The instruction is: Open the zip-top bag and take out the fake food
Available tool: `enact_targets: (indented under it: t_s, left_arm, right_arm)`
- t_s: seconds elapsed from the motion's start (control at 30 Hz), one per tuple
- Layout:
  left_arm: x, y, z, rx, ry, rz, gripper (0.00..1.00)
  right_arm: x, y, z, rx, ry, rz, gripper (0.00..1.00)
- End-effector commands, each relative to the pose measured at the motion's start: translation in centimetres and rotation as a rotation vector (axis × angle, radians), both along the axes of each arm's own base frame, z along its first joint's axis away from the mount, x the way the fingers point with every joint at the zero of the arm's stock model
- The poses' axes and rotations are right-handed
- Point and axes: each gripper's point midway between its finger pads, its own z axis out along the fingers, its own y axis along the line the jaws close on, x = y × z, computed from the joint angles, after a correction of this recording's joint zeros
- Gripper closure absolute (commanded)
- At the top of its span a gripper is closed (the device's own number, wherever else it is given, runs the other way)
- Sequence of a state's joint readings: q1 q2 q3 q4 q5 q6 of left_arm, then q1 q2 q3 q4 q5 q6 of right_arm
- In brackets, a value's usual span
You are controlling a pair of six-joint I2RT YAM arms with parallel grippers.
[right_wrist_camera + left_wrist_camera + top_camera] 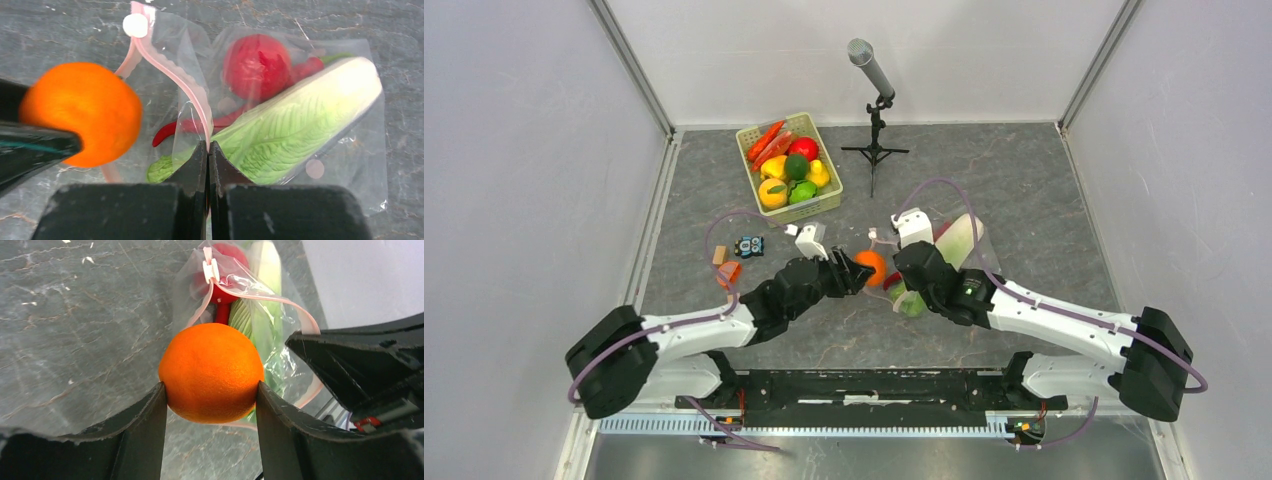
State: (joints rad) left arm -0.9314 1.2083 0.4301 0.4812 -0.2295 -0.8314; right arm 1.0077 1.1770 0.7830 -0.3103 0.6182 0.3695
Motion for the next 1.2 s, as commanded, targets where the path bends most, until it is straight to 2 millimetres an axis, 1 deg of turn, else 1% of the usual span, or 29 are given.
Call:
enact_targets:
  t_s: [0.0, 0.1, 0.23, 0.37, 0.47, 0.6, 0.8, 0.83, 0.87, 0.93, 1.03, 1.13, 1.17]
  left_arm:
    - [-0.8, 1.7, 1.5, 0.186, -0.014, -0.057, 0.66]
    - [0.1, 4.2, 2.8, 0.293, 0.016, -0.006, 0.66]
    - [2.5, 7.7, 4.8, 0.385, 0.058, 0.045, 0.66]
    - [5.6, 10.7, 7.9, 0.46, 0.009, 0.121, 0.66]
    - [8.4, 12.9, 9.5, 0.502, 0.003, 0.184, 0.66]
    - [12.5, 15.5, 10.7, 0.535, -0.002, 0.271, 0.66]
    - [19.5, 19.5, 11.1, 0.522, 0.013, 0.42, 0.66]
    - [20.7, 20.0, 10.8, 0.523, 0.016, 0.439, 0.66]
    - [21.8, 20.8, 11.0, 0.522, 0.012, 0.463, 0.66]
    - [24.2, 21.9, 10.3, 0.523, 0.015, 0.491, 0.66]
    - [27.6, 23.8, 10.2, 0.506, -0.003, 0.545, 0.66]
    - [30.9, 25.4, 9.3, 0.502, -0.024, 0.582, 0.65]
    - [31.9, 25.7, 8.6, 0.502, -0.018, 0.586, 0.65]
  right_arm:
    - [0.7, -1.9, 0.2, -0.041, -0.044, -0.057, 1.0]
    - [0.7, -2.9, -0.2, -0.067, -0.051, -0.075, 1.0]
    - [0.6, -4.1, -0.4, -0.082, -0.066, -0.091, 1.0]
    - [0.5, -5.0, -0.2, -0.078, -0.088, -0.101, 1.0]
    - [0.3, -5.5, 0.0, -0.071, -0.099, -0.103, 1.0]
    - [0.2, -5.7, 0.4, -0.059, -0.119, -0.095, 1.0]
    - [0.2, -5.7, 1.0, -0.042, -0.146, -0.076, 1.0]
    - [0.2, -5.7, 1.1, -0.042, -0.149, -0.073, 1.0]
    - [0.2, -5.7, 1.3, -0.04, -0.153, -0.068, 1.0]
    - [0.2, -5.7, 1.3, -0.045, -0.16, -0.058, 1.0]
    - [0.2, -5.6, 1.5, -0.046, -0.171, -0.04, 1.0]
    - [0.2, -5.4, 1.5, -0.041, -0.176, -0.022, 1.0]
    - [0.1, -5.4, 1.5, -0.041, -0.176, -0.017, 1.0]
